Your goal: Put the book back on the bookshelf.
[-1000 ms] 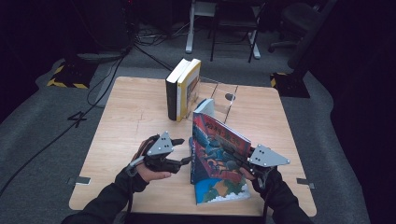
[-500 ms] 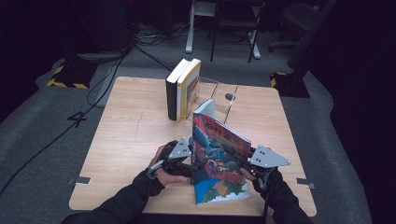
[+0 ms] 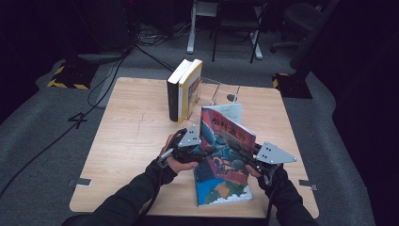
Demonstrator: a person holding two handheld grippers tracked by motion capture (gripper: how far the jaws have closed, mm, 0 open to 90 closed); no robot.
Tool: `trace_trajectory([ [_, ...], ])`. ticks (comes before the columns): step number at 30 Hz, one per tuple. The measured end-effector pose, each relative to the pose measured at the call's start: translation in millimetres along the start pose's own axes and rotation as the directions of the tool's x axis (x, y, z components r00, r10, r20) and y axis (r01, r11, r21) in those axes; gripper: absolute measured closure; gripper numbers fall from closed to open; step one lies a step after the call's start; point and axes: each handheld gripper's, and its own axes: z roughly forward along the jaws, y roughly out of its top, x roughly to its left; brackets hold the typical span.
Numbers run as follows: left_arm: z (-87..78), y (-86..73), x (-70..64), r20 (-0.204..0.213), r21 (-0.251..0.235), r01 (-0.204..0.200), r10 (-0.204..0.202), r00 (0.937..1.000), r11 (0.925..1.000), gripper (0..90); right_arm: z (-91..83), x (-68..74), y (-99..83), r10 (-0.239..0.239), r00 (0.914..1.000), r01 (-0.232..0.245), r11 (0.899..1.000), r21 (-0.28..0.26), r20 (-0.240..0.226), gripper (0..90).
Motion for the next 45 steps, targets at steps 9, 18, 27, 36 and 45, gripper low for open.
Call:
trace_trajectory([
  [9, -8.6, 7.2, -0.6, -0.068, -0.026, -0.096, 0.094, 0.9932, 0.9950, 61.6, -2.7, -11.8, 6.9, 0.022, 0.9994, -0.021, 0.999, -0.036, 0.026, 81.5],
  [18, -30.8, -12.1, -4.7, -0.065, -0.013, -0.179, 0.178, 0.9819, 0.9837, 64.5, -26.7, -16.1, 4.9, 0.061, 0.9928, -0.058, 0.998, -0.035, 0.103, 56.0],
  [27, -42.7, -19.0, -19.5, -0.022, -0.041, -0.202, 0.201, 0.9793, 0.9785, 68.5, -38.4, -18.3, -16.1, 0.138, 0.9832, -0.141, 0.990, 0.018, 0.120, 46.1],
  [36, -46.3, -22.9, -28.0, 0.052, -0.066, -0.151, 0.154, 0.9866, 0.9863, 73.1, -16.9, -9.4, -21.2, 0.161, 0.9866, -0.163, 0.985, 0.065, 0.024, 37.5],
  [45, -45.6, -22.7, -30.3, 0.043, -0.074, -0.131, 0.134, 0.9900, 0.9886, 73.0, -11.5, -2.0, -19.6, 0.165, 0.9863, -0.164, 0.983, 0.085, -0.003, 37.0],
])
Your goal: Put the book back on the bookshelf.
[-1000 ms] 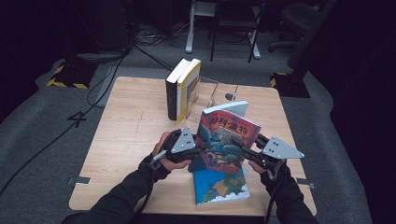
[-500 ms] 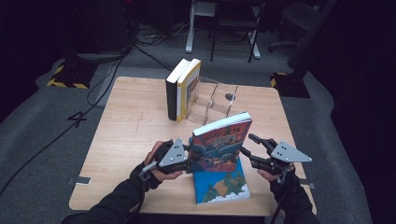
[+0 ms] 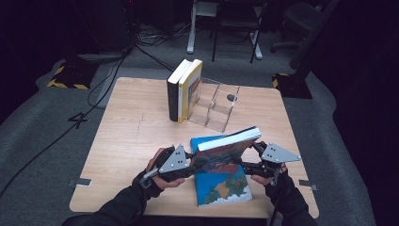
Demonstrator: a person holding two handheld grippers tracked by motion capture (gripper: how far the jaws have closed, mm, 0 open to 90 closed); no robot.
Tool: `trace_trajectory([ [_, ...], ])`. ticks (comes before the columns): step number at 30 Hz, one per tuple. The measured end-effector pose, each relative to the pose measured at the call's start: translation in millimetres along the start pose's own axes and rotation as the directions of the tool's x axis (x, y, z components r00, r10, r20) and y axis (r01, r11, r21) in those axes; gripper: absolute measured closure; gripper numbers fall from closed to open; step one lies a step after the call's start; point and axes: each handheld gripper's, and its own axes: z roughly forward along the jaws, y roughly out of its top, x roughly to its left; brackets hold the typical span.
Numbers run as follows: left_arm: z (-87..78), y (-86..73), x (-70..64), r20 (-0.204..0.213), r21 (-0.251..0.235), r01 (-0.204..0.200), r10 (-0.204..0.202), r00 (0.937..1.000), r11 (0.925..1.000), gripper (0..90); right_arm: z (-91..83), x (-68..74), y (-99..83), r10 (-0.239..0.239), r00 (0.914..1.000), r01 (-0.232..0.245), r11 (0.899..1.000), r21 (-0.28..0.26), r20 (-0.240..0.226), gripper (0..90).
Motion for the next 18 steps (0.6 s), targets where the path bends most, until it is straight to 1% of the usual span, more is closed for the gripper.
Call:
trace_trajectory([
  [1, 0.4, -0.1, 2.0, -0.005, -0.011, 0.014, -0.014, 0.9999, 0.9998, 72.5, 0.3, 0.2, -0.1, 0.006, 1.0000, -0.006, 1.000, 0.000, 0.004, 37.7],
  [2, 0.5, 0.1, 3.7, -0.002, -0.015, 0.020, -0.020, 0.9998, 0.9997, 72.1, 0.6, 0.1, 0.2, 0.005, 1.0000, -0.005, 1.000, -0.005, 0.005, 38.2],
  [4, 0.5, 1.9, 6.3, 0.005, -0.042, 0.048, -0.048, 0.9989, 0.9980, 70.1, 0.7, 1.0, 0.5, 0.004, 1.0000, -0.004, 1.000, -0.008, 0.007, 39.0],
  [5, 0.3, 5.3, 7.3, 0.006, -0.061, 0.058, -0.057, 0.9983, 0.9965, 69.2, 0.7, 1.2, 0.7, 0.005, 1.0000, -0.005, 1.000, -0.011, 0.004, 39.5],
  [6, 0.2, 7.4, 7.6, 0.002, -0.065, 0.054, -0.054, 0.9985, 0.9964, 68.8, 0.6, 2.3, 1.1, 0.007, 1.0000, -0.007, 1.000, -0.010, 0.003, 40.2],
  [8, 0.5, 12.1, 7.8, 0.000, -0.079, 0.048, -0.048, 0.9988, 0.9957, 68.4, 1.2, 2.8, 1.8, -0.004, 1.0000, 0.004, 1.000, -0.006, 0.009, 40.1],
  [9, 0.5, 14.6, 7.7, 0.002, -0.089, 0.052, -0.052, 0.9987, 0.9947, 67.9, 1.3, 3.1, 1.8, 0.002, 0.9999, -0.002, 1.000, -0.005, 0.011, 40.1],
  [10, 0.4, 18.0, 8.1, 0.000, -0.100, 0.046, -0.046, 0.9989, 0.9940, 67.4, 1.5, 3.0, 1.8, 0.004, 1.0000, -0.004, 1.000, -0.007, 0.009, 40.2],
  [13, 0.4, 26.7, 8.9, -0.013, -0.110, 0.034, -0.036, 0.9993, 0.9933, 65.4, 1.4, 3.7, 2.3, 0.001, 0.9999, -0.001, 1.000, -0.007, 0.010, 40.1],
  [14, 0.1, 29.4, 10.4, -0.009, -0.119, 0.034, -0.035, 0.9993, 0.9923, 65.2, 1.4, 4.0, 2.5, 0.001, 1.0000, 0.000, 1.000, -0.006, 0.010, 40.1],
  [15, 0.3, 32.0, 12.7, 0.004, -0.123, 0.035, -0.035, 0.9994, 0.9918, 64.3, 1.6, 4.4, 2.8, 0.000, 0.9999, 0.000, 1.000, -0.008, 0.012, 40.1],
  [16, 1.6, 35.3, 14.0, 0.011, -0.124, 0.036, -0.035, 0.9993, 0.9917, 64.1, 1.7, 4.5, 2.9, -0.002, 0.9999, 0.003, 1.000, -0.006, 0.015, 40.1],
  [17, 2.6, 36.4, 13.8, 0.008, -0.124, 0.034, -0.034, 0.9994, 0.9917, 64.0, 1.7, 4.6, 3.1, -0.005, 0.9999, 0.005, 1.000, -0.005, 0.015, 40.0],
  [18, 4.0, 37.9, 13.8, 0.005, -0.113, 0.025, -0.024, 0.9997, 0.9932, 64.0, 1.6, 4.7, 3.2, -0.007, 0.9999, 0.007, 1.000, -0.004, 0.016, 40.0],
])
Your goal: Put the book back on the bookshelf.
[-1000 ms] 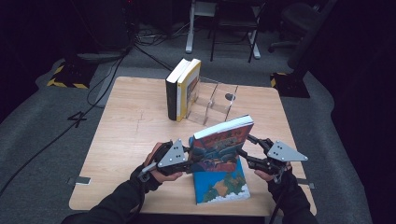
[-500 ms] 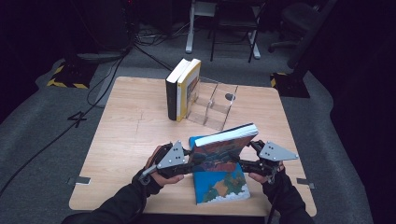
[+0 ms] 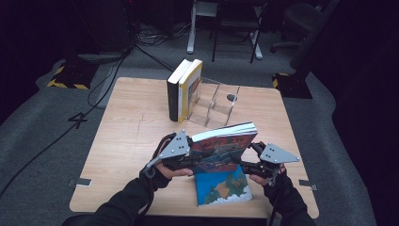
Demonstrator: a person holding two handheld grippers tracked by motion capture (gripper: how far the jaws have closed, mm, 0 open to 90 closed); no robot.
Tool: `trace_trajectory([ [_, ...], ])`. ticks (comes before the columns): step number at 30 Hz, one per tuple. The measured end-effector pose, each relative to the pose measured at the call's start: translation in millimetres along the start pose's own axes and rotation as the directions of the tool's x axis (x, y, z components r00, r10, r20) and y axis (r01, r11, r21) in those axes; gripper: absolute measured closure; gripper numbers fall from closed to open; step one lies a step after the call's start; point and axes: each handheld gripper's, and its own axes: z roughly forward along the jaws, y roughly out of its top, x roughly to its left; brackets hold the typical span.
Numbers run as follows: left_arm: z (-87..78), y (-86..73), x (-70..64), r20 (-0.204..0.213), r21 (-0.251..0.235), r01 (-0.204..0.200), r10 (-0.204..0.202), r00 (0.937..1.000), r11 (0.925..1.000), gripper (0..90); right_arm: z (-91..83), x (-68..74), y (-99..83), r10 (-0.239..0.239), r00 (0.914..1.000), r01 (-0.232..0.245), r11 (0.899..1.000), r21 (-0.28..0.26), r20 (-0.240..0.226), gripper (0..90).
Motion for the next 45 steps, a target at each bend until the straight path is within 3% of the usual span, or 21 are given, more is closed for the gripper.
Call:
trace_trajectory([
  [4, 8.5, -3.2, -1.8, 0.009, 0.031, -0.009, 0.008, 0.9999, 0.9995, 64.8, -0.4, 0.6, 0.6, -0.009, 1.0000, 0.009, 1.000, -0.002, 0.002, 39.3],
  [17, 13.1, -4.6, -1.3, 0.036, 0.019, 0.020, -0.020, 0.9992, 0.9996, 73.3, -1.3, 0.0, 1.9, -0.013, 0.9999, 0.013, 1.000, -0.005, 0.002, 38.2],
  [26, 18.1, -2.7, 4.9, -0.006, 0.023, 0.035, -0.035, 0.9994, 0.9991, 73.6, -9.0, -8.0, -3.0, -0.006, 0.9998, 0.006, 1.000, 0.010, 0.019, 38.7],
  [35, 26.8, 3.3, 12.4, -0.025, 0.018, 0.016, -0.015, 0.9996, 0.9997, 73.8, -10.4, -21.6, -16.9, 0.012, 0.9987, -0.015, 0.998, 0.059, 0.049, 38.2],
  [45, 28.1, 9.6, 30.1, -0.093, 0.002, 0.032, -0.032, 0.9952, 0.9995, 73.9, -6.0, -32.0, -34.7, 0.074, 0.9961, -0.080, 0.988, 0.133, 0.049, 37.0],
])
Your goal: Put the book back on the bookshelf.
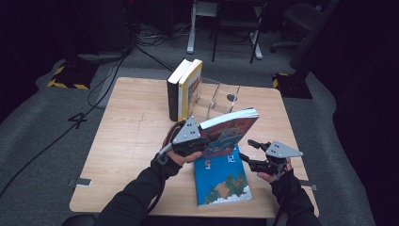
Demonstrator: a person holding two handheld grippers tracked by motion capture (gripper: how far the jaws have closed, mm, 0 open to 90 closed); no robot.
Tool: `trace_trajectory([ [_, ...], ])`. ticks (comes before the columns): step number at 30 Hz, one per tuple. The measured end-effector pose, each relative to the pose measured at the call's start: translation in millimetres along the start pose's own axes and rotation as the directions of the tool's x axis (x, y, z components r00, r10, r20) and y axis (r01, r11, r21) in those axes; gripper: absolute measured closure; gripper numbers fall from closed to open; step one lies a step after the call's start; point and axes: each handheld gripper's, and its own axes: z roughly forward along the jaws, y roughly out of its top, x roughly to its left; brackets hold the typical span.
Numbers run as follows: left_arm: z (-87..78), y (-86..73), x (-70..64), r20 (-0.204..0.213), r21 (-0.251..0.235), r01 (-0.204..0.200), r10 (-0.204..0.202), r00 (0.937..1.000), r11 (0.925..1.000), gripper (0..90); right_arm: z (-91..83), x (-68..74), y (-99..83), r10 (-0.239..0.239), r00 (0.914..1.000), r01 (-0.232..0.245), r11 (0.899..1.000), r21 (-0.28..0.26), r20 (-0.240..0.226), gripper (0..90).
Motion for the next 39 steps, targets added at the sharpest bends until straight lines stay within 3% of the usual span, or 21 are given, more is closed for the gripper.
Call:
trace_trajectory([
  [4, -0.3, 5.0, 10.9, -0.049, -0.002, -0.009, 0.008, 0.9988, 1.0000, 73.9, 3.2, -0.3, -2.9, 0.007, 0.9999, -0.007, 1.000, 0.020, -0.011, 37.0],
  [9, -3.8, 14.4, 30.1, -0.116, 0.003, -0.022, 0.023, 0.9929, 0.9997, 74.0, 8.1, 1.4, -5.3, 0.000, 0.9997, 0.001, 0.999, 0.043, -0.023, 37.0],
  [15, -3.8, 23.3, 51.3, -0.196, -0.005, -0.005, 0.004, 0.9805, 1.0000, 73.9, 10.2, 2.4, -6.5, 0.001, 0.9995, 0.000, 0.999, 0.049, -0.031, 37.3],
  [20, 5.3, 23.1, 63.4, -0.267, 0.027, 0.007, 0.000, 0.9637, 0.9996, 74.0, 14.7, 4.1, -8.1, 0.004, 0.9993, -0.002, 0.998, 0.061, -0.037, 37.5],
  [26, 4.1, 23.4, 74.9, -0.298, 0.006, 0.047, -0.043, 0.9537, 0.9989, 73.9, 20.1, 6.9, -11.2, -0.004, 0.9988, 0.008, 0.997, 0.083, -0.048, 37.5],
  [31, -2.5, 31.4, 79.0, -0.299, -0.043, 0.075, -0.085, 0.9504, 0.9963, 73.8, 22.3, 8.7, -12.7, -0.007, 0.9985, 0.012, 0.995, 0.095, -0.055, 37.4],
  [39, -13.4, 50.4, 86.7, -0.344, -0.109, 0.091, -0.123, 0.9307, 0.9899, 73.9, 22.1, 8.3, -13.5, 0.001, 0.9984, 0.005, 0.995, 0.096, -0.056, 37.4],
])
